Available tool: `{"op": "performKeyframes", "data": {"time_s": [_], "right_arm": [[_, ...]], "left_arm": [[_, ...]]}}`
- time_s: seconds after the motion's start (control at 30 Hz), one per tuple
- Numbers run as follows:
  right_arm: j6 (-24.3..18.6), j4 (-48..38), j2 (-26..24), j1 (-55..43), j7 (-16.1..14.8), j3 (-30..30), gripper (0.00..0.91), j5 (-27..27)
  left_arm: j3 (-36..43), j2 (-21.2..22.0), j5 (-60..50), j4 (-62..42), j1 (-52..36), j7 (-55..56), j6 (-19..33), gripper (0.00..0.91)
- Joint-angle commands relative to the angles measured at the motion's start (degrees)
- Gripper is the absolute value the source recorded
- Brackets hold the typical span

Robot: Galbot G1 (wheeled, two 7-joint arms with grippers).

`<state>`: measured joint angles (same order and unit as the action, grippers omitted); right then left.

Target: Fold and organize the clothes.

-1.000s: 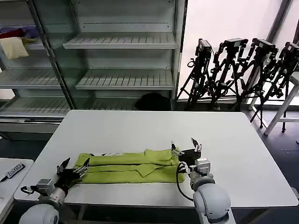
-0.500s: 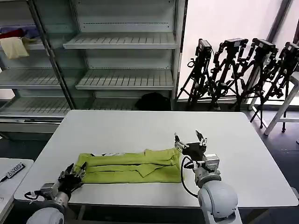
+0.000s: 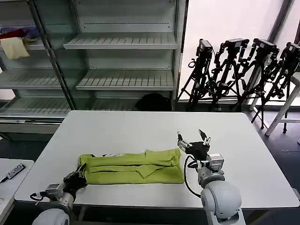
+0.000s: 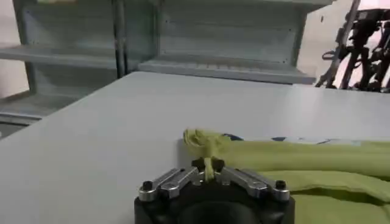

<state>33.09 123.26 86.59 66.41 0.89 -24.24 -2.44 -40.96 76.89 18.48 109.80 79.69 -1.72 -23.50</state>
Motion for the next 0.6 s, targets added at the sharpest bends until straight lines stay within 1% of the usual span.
{"op": "performKeyframes", "data": {"time_s": [0.03, 0.1, 0.17, 0.27, 0.33, 0.4, 0.43, 0.47, 0.53, 0.6], "right_arm": [[0.0, -0.5, -0.5, -0.3, -0.2, -1.5, 0.907, -0.3], [0.0, -1.4, -1.5, -0.4, -0.6, -2.5, 0.907, -0.4], [-0.3, -2.8, -2.6, -0.6, -1.1, -3.6, 0.907, -0.5], [-1.6, -5.3, -4.7, -0.7, -1.9, -5.0, 0.907, -0.5], [-3.3, -8.9, -6.1, -0.9, -2.4, -6.1, 0.907, -0.5], [-3.9, -11.4, -6.6, -0.9, -2.5, -6.7, 0.907, -0.5], [-4.3, -12.3, -6.8, -0.8, -2.8, -7.0, 0.907, -0.5], [-4.5, -13.0, -6.8, -0.7, -2.9, -7.3, 0.907, -0.6], [-5.0, -13.9, -6.7, -0.4, -3.2, -7.6, 0.907, -0.6], [-5.3, -14.2, -6.5, -0.2, -3.3, -7.6, 0.907, -0.5]], "left_arm": [[-2.9, -0.3, -6.0, 0.3, -0.9, -1.4, 7.1, 0.000], [-6.2, -1.5, -7.1, 1.0, -1.4, -3.3, 7.6, 0.000], [-10.0, -3.7, -8.3, 1.0, -2.2, -6.1, 8.0, 0.000], [-15.9, -8.3, -10.4, -1.4, -3.5, -9.9, 8.9, 0.000], [-18.8, -14.3, -10.3, -3.4, -4.2, -12.1, 8.9, 0.000], [-20.2, -17.6, -10.2, -4.5, -4.5, -13.0, 9.2, 0.000], [-21.5, -20.1, -10.5, -6.0, -4.7, -14.1, 9.2, 0.000], [-21.9, -20.6, -10.5, -6.1, -4.8, -14.4, 9.2, 0.000], [-22.4, -23.0, -10.6, -5.1, -4.7, -14.9, 8.4, 0.000], [-21.8, -23.1, -10.4, -2.7, -4.4, -15.0, 7.1, 0.000]]}}
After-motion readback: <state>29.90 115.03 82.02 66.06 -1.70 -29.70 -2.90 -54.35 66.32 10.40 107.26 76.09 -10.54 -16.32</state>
